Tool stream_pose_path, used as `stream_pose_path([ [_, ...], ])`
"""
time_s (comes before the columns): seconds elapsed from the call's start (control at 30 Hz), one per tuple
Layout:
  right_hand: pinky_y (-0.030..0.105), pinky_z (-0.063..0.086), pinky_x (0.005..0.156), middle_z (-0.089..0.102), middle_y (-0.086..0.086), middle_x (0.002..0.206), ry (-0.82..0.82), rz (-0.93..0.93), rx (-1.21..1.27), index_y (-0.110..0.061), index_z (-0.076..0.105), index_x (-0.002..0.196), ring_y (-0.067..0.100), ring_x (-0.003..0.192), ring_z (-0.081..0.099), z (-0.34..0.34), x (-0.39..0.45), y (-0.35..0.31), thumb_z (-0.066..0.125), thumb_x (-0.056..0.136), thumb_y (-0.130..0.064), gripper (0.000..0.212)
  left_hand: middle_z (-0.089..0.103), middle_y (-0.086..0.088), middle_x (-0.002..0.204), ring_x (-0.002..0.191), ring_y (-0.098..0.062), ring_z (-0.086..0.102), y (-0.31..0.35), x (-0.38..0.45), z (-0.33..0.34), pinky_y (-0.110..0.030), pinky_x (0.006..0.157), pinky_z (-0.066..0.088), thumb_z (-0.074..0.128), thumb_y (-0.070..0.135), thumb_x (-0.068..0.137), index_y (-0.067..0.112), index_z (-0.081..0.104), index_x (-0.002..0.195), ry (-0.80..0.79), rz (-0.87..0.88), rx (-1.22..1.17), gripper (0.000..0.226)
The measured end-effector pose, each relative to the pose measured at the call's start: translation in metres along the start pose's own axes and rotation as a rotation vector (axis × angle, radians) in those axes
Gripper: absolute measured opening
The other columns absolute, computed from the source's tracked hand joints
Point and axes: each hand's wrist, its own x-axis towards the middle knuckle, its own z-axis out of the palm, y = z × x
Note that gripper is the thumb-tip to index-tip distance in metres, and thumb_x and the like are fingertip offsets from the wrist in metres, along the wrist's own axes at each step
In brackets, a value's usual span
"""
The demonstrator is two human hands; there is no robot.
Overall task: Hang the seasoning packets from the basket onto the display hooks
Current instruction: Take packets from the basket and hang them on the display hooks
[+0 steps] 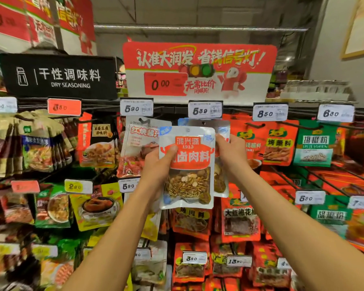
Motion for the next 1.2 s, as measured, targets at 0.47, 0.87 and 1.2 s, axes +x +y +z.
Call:
stream_pose_path([
  [0.47,0.026,0.035,0.049,0.063,-0.006,0.054,0.121,0.007,-0.135,-0.018,0.057,0.058,0.011,0.049,0.055,0.008,0.019,-0.001,0.063,0.095,-0.048,0.048,0.079,0.002,0.094,0.087,-0.017,0.077,0.001,0.016,0.000,-0.032,0.063,0.061,0.067,0.028,0.096,0.023,0.066,0.106,-0.005,-0.012,-0.014,0.011],
  [0.87,0.037,0.033,0.053,0.055,-0.003,0.048,0.215,-0.030,-0.085,-0.018,0.049,0.047,0.018,0.050,0.047,0.016,0.024,-0.005,0.063,0.086,-0.040,0.047,0.079,-0.003,0.098,0.091,-0.022,0.077,-0.003,0.027,-0.008,-0.044,0.074,0.063,0.070,0.031,0.094,0.017,0.068,0.107,-0.036,0.022,0.030,0.019],
  [1.2,0.029,0.029,0.047,0.047,-0.010,0.037,0.228,-0.020,-0.215,-0.018,0.043,0.044,0.015,0.043,0.043,0.014,0.038,0.001,0.065,0.092,-0.045,0.059,0.079,0.000,0.093,0.083,-0.016,0.077,-0.004,0.034,-0.002,-0.032,0.060,0.059,0.068,0.030,0.095,0.018,0.067,0.105,-0.045,0.030,0.040,0.016],
])
